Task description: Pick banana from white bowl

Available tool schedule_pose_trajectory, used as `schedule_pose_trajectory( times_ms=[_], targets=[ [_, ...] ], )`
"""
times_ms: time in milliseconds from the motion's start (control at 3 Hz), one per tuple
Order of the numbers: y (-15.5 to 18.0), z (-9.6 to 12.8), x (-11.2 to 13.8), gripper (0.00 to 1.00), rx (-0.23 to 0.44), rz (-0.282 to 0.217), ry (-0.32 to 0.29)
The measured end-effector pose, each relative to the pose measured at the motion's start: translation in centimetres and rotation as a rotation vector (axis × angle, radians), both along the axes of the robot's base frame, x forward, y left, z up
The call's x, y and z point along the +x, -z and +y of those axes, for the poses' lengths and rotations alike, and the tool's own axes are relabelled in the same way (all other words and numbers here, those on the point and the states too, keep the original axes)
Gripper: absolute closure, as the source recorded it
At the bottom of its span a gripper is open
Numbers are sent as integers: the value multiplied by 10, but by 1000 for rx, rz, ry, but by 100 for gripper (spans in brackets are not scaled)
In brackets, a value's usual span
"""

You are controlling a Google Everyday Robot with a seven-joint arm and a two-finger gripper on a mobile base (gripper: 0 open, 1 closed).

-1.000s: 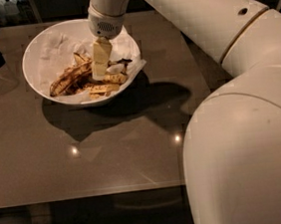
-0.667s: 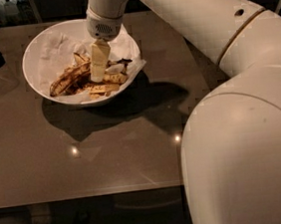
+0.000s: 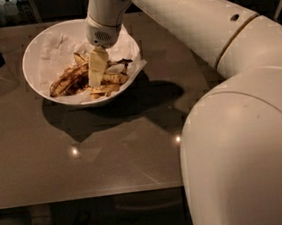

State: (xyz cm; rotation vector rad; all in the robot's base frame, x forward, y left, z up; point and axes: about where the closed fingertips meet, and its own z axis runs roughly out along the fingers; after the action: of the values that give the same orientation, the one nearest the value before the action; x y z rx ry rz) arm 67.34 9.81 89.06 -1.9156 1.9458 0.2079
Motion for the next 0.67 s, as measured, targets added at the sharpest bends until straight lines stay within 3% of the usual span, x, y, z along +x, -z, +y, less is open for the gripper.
schedule_pose_trajectory(
  times_ms=[333,667],
  targets=[
    [7,1,0,16,22,15,1],
    [7,1,0,35,22,15,1]
  ],
)
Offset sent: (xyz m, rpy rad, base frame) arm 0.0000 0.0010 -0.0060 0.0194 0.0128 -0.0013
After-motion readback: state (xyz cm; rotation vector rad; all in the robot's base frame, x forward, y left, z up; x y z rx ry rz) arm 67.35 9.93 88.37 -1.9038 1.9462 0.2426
